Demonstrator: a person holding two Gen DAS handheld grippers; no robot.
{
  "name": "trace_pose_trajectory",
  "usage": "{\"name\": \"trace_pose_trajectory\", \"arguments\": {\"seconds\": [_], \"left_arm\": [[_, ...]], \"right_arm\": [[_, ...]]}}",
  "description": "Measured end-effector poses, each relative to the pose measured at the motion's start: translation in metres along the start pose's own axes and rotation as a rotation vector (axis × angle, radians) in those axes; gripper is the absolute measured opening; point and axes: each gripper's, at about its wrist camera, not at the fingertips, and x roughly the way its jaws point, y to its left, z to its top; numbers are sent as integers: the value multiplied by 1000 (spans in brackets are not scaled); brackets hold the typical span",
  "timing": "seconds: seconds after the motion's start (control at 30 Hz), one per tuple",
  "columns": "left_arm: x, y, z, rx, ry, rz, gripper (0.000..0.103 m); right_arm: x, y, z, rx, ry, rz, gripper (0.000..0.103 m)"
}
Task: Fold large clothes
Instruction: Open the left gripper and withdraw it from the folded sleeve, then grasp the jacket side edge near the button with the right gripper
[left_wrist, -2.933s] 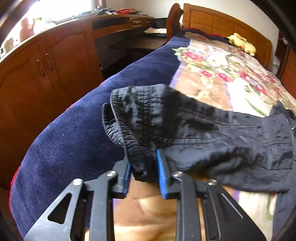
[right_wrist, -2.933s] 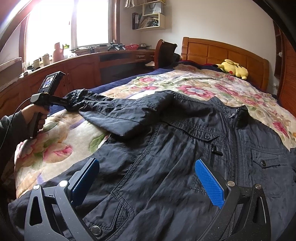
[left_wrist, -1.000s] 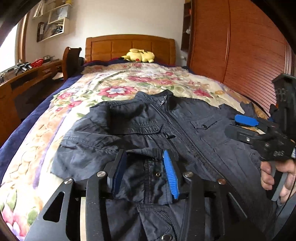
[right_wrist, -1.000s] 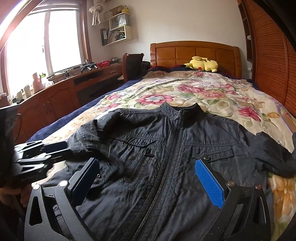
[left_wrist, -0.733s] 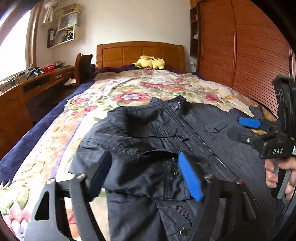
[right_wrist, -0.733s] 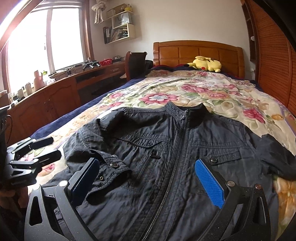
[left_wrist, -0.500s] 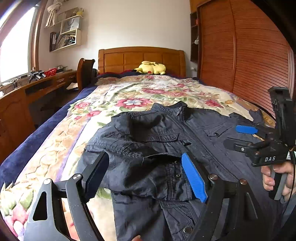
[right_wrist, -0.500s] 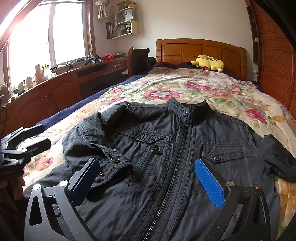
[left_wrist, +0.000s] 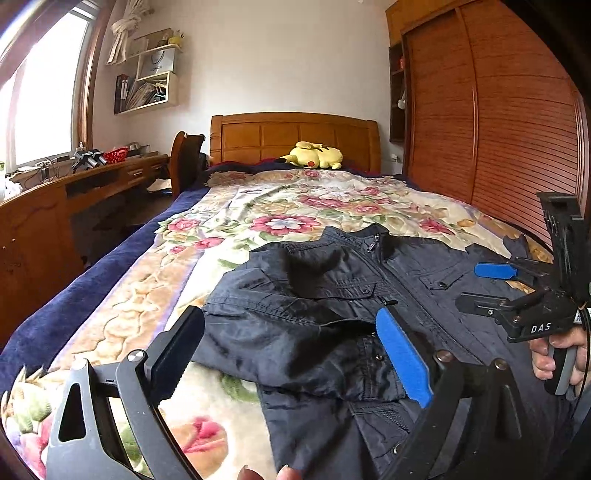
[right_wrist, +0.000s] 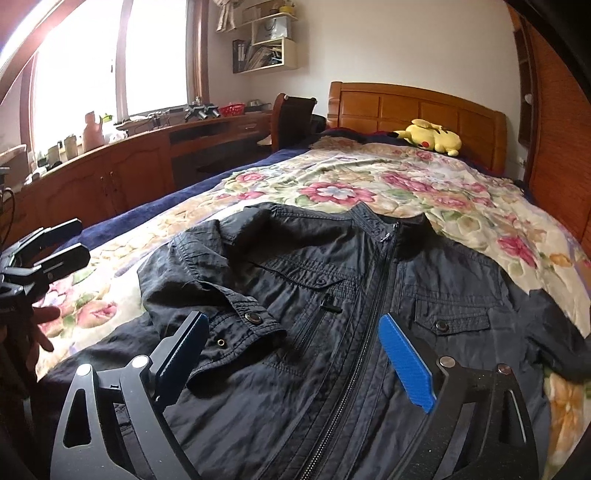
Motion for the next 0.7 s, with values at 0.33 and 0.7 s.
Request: {"name": "trace_pose_trajectory", "arguments": {"seconds": [0.33, 0.7], "left_arm": [[6, 15, -3, -35, 16, 15, 97], [14, 22, -7, -60, 33, 12, 97]], "right_arm": [[59, 11, 25, -61, 134, 56, 77], [128, 36, 18, -130, 295, 104, 74]]}}
